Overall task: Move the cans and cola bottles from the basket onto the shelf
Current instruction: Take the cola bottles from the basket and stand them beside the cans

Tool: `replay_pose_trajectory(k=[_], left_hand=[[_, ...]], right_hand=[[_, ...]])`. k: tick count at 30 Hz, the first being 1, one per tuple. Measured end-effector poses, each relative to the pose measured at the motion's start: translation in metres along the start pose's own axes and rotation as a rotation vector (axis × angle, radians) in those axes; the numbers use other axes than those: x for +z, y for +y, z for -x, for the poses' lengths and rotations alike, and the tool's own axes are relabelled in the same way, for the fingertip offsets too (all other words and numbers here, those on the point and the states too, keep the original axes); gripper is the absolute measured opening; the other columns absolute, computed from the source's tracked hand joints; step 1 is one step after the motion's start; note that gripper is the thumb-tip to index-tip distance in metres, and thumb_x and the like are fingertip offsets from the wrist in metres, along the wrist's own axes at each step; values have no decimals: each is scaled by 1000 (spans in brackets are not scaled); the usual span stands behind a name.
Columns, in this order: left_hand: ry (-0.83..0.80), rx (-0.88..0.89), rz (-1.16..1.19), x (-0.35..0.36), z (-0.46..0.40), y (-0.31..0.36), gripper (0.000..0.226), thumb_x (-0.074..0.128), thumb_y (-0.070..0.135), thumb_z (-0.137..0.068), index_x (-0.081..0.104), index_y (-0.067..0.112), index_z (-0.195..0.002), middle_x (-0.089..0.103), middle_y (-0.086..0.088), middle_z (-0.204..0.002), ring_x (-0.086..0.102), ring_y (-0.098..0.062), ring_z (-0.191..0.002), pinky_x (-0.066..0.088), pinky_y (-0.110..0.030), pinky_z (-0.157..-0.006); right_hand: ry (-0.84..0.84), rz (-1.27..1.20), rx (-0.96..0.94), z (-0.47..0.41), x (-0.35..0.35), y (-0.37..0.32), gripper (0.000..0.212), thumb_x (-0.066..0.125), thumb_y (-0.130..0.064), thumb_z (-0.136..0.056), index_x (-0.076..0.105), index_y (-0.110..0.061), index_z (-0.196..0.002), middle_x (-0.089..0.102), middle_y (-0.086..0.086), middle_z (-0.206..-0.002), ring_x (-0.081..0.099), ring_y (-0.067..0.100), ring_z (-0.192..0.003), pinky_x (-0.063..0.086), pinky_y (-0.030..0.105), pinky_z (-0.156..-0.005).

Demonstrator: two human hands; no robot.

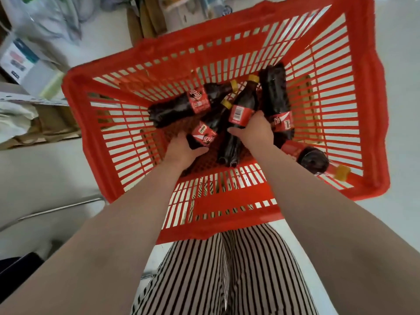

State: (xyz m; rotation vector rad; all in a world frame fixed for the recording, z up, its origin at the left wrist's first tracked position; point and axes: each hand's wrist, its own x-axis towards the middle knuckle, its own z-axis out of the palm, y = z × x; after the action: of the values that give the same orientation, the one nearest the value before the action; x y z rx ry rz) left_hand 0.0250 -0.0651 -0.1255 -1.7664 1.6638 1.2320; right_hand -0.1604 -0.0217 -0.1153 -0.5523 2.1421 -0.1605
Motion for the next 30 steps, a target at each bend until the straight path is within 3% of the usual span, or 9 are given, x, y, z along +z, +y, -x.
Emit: replay_pose_trajectory(k=[3, 12, 17, 21, 22, 25, 28, 30], left_hand=[[12, 42, 6, 1, -2, -2, 73, 76, 43, -75, 45, 13, -133, 53, -11, -136, 49, -29, -125, 40, -37, -100], [-31, 52, 152, -19, 51, 13, 55, 70, 40, -81, 50, 14, -126, 58, -8, -129, 54, -28, -119, 40, -30, -89], [-41, 65, 343, -45, 112, 34, 53, 71, 39, -81, 55, 13, -124, 62, -9, -125, 58, -26, -115, 46, -36, -96], [-18, 183, 455, -73, 171, 59, 39, 67, 30, -86, 59, 9, -119, 64, -5, -113, 60, -19, -105, 42, -26, -84], [-21, 217, 469, -80, 184, 65, 38, 66, 29, -88, 60, 9, -120, 65, -5, -113, 60, -18, -104, 41, -25, -84], [-21, 332, 461, -99, 218, 85, 39, 63, 32, -89, 61, 12, -123, 65, -2, -115, 59, -13, -104, 41, -23, -87], [-69, 421, 479, -114, 244, 106, 31, 60, 29, -91, 62, 12, -117, 65, 0, -108, 58, -11, -99, 42, -18, -82], [-121, 497, 505, -120, 260, 119, 29, 61, 28, -91, 62, 11, -114, 66, -5, -107, 59, -15, -98, 45, -19, -82]], right_hand=[[-37, 9, 36, -9, -2, -6, 88, 82, -42, -69, 36, -2, -133, 57, 15, -129, 56, 33, -119, 48, 41, -91], [-79, -108, -21, 32, -47, 0, 85, 87, -39, -60, 45, -7, -127, 59, 10, -127, 57, 29, -117, 47, 43, -96], [-194, -623, -15, 92, -93, 11, 54, 86, -8, -63, 57, -15, -107, 67, 6, -109, 65, 24, -101, 53, 46, -92], [-391, -1000, 69, 155, -139, 13, 55, 71, -2, -79, 50, -14, -129, 67, 5, -105, 67, 23, -92, 56, 37, -72], [-409, -1071, 59, 170, -148, 14, 54, 69, -3, -79, 51, -14, -129, 67, 6, -104, 67, 23, -90, 57, 35, -72], [-401, -1219, 53, 210, -172, 20, 63, 70, -16, -66, 55, -11, -127, 65, 18, -114, 62, 35, -103, 53, 45, -92], [-403, -1385, 19, 246, -194, 28, 61, 68, -24, -61, 55, -2, -117, 61, 20, -98, 62, 35, -83, 54, 42, -79], [-382, -1483, -71, 269, -204, 34, 54, 72, -28, -64, 59, -3, -109, 62, 18, -96, 61, 34, -80, 54, 43, -78]])
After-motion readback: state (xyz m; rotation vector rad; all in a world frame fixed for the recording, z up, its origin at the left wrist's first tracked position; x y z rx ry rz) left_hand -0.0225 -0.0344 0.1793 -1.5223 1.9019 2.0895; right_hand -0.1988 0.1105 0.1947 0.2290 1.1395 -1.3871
